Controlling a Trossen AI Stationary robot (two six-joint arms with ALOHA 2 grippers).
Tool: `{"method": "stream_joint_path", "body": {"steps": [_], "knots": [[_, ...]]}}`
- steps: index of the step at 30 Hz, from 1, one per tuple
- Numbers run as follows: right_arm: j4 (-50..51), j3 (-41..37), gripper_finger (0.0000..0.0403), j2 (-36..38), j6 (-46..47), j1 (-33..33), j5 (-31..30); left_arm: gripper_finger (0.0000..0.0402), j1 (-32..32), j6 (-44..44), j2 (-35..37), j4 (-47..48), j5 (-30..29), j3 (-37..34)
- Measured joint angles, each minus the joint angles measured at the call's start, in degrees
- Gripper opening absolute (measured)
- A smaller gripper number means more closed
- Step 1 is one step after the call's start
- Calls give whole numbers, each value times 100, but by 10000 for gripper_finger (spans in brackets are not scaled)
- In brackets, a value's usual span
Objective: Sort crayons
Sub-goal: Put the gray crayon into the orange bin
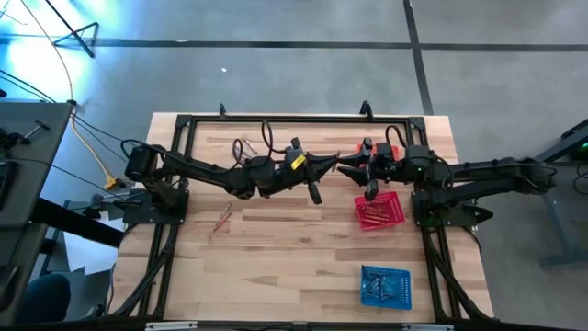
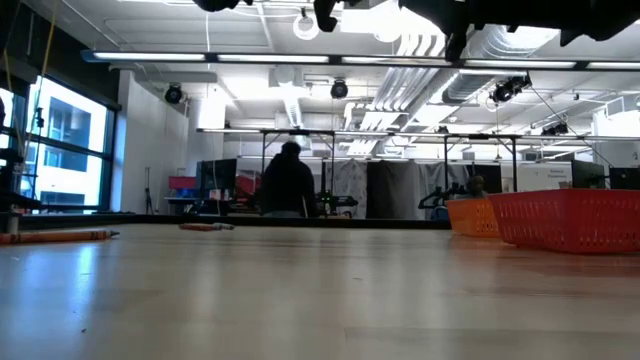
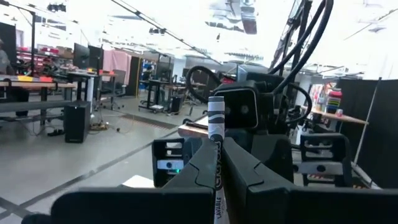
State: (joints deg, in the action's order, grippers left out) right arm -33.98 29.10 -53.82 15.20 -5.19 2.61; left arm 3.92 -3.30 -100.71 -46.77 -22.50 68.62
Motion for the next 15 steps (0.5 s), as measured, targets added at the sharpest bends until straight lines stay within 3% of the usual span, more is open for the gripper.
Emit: {"method": "stream_joint_path", "body": {"steps": [11,15], "knots": [[-267,277,117,-571,98,0,76,0,0,-6,0,7,4,2],[-237,436,96,-726,86,0,92,0,-1,2,4,-4,-2,8]]}}
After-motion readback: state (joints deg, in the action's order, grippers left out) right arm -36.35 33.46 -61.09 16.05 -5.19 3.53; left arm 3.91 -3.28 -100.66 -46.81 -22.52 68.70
